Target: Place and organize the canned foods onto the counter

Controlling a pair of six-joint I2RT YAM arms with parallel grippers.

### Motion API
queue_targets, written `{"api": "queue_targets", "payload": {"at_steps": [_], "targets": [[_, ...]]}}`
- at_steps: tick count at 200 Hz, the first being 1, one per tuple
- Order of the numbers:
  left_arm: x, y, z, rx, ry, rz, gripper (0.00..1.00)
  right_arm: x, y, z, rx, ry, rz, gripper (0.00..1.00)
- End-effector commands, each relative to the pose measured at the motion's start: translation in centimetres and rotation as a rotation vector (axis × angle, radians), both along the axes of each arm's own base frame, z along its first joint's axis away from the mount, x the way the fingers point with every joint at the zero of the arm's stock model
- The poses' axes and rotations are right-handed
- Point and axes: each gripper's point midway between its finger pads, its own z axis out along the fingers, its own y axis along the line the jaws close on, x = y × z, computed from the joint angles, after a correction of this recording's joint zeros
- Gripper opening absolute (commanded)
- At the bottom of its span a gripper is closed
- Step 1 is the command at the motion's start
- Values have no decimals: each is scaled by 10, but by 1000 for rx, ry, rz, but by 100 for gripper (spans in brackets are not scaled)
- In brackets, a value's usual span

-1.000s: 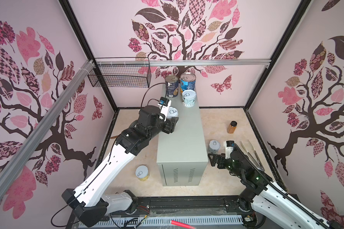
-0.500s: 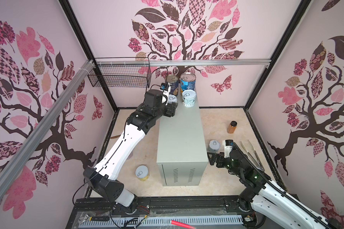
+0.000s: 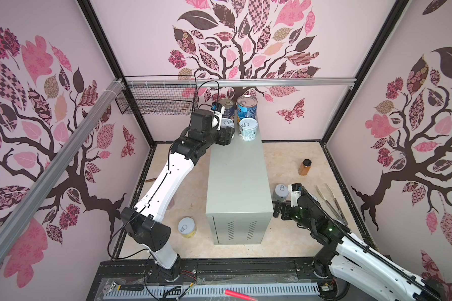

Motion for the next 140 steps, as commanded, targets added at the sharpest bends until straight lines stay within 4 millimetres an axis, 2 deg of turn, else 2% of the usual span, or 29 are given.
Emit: {"api": "queue_targets", "payload": {"at_steps": [1, 36, 83, 140], "targets": [[2, -10, 14, -41, -12, -38, 67, 4, 2, 5, 1, -21, 9, 100], [3, -10, 11, -36, -4, -31, 72, 4, 3, 4, -1, -20, 10, 100], [-2, -7, 12, -37, -4, -34, 86, 4, -1, 6, -3, -28, -4, 100], [-13, -8, 22, -53, -11, -54, 91, 4, -6, 16, 5, -43, -31, 100]]}}
